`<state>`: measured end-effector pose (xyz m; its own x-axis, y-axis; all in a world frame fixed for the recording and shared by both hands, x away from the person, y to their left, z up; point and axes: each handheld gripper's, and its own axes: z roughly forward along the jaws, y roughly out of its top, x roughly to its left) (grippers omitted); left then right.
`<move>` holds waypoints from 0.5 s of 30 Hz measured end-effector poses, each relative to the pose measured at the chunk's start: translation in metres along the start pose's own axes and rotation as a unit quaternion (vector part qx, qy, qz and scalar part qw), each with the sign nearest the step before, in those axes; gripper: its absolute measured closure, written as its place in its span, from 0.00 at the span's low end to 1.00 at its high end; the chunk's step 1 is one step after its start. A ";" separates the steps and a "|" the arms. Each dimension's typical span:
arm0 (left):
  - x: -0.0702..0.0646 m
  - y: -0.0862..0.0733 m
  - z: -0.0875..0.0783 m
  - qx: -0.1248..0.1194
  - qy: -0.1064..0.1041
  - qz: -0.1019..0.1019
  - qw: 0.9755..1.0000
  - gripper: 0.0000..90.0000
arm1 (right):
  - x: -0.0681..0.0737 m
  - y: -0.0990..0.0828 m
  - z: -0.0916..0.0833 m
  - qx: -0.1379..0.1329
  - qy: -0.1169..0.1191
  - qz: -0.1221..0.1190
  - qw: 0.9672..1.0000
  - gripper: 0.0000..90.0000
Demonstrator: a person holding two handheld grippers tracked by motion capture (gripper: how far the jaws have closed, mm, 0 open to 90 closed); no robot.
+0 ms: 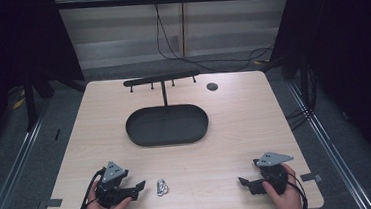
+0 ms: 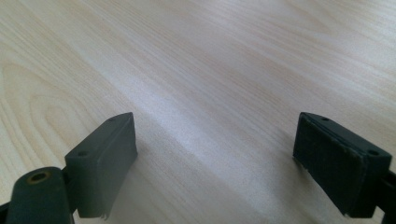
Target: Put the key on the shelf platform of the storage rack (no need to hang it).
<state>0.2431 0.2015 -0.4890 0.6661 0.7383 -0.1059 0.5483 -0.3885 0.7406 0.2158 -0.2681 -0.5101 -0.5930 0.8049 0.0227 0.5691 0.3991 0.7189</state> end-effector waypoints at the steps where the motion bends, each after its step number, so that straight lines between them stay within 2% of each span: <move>1: -0.003 0.001 0.000 0.000 -0.003 0.002 1.000 0.28 | 0.000 0.000 0.000 0.000 0.000 0.000 1.000 0.14; 8: -0.017 0.008 0.004 0.004 -0.025 0.012 1.000 0.28 | 0.000 0.000 0.000 0.000 0.000 0.000 1.000 0.14; 15: -0.026 0.013 0.007 0.007 -0.038 0.023 0.999 0.28 | 0.000 0.000 0.000 0.000 0.000 0.000 1.000 0.14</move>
<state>0.2364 0.1729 -0.4814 0.7271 0.6754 -0.1229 0.5230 -0.4291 0.7364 0.2158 -0.2681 -0.5100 -0.5928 0.8050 0.0231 0.5693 0.3987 0.7190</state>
